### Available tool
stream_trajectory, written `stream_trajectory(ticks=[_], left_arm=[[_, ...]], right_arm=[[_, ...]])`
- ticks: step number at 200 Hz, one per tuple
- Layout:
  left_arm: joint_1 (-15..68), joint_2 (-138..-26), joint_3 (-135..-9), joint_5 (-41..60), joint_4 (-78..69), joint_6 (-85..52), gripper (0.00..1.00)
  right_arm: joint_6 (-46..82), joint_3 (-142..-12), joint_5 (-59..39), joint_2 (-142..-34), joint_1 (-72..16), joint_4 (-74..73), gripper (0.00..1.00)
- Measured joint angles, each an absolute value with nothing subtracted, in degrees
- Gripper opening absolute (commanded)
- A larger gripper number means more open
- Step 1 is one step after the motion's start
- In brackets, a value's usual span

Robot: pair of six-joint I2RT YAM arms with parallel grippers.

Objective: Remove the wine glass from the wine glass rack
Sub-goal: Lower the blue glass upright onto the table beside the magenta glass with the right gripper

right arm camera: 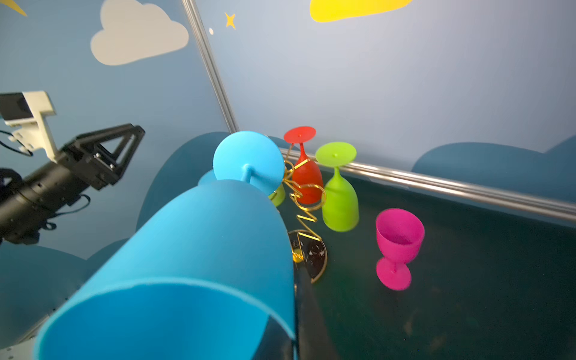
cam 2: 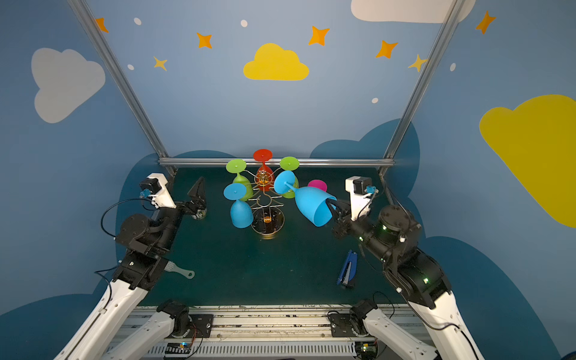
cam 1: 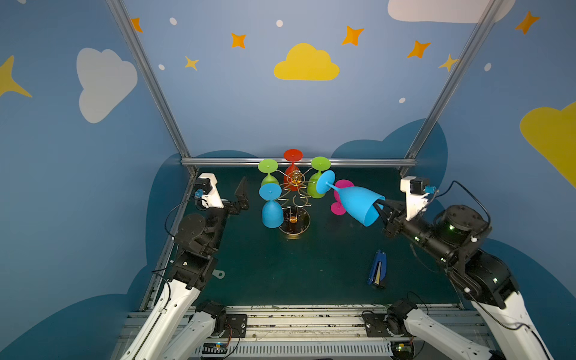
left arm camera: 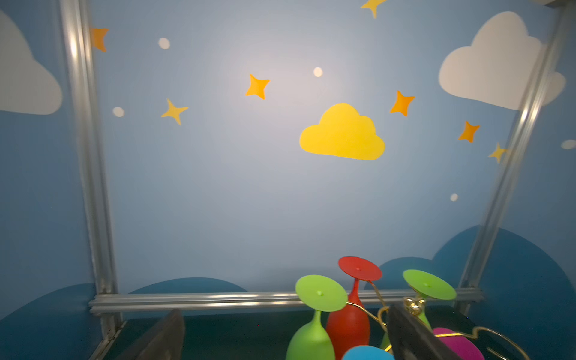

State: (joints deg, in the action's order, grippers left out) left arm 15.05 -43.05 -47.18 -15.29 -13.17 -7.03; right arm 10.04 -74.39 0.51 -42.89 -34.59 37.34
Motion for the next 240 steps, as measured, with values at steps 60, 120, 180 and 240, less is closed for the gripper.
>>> stream_trajectory(ticks=[60,120,180,240], left_arm=[[1.8,-44.7,-44.2,-11.9,-12.4,-15.7,0.99],[-0.8,-43.1,-39.6,-10.7,-12.0,-17.1,0.99],[-2.5,-40.9,-39.0,-10.7,-11.9,-17.4,0.99],[-2.7,-39.6,-38.8,-10.7,-11.8,-17.4,0.99]], right_arm=[[10.1,-73.3,11.2,-46.7,-32.6,56.8,0.0],[7.4,-71.4,12.0,-62.5,-19.4,62.0,0.0],[4.6,-77.5,10.9,-77.0,-10.1,59.8,0.0],[1.5,-92.9,9.4,-95.8,-5.5,57.1,0.0]])
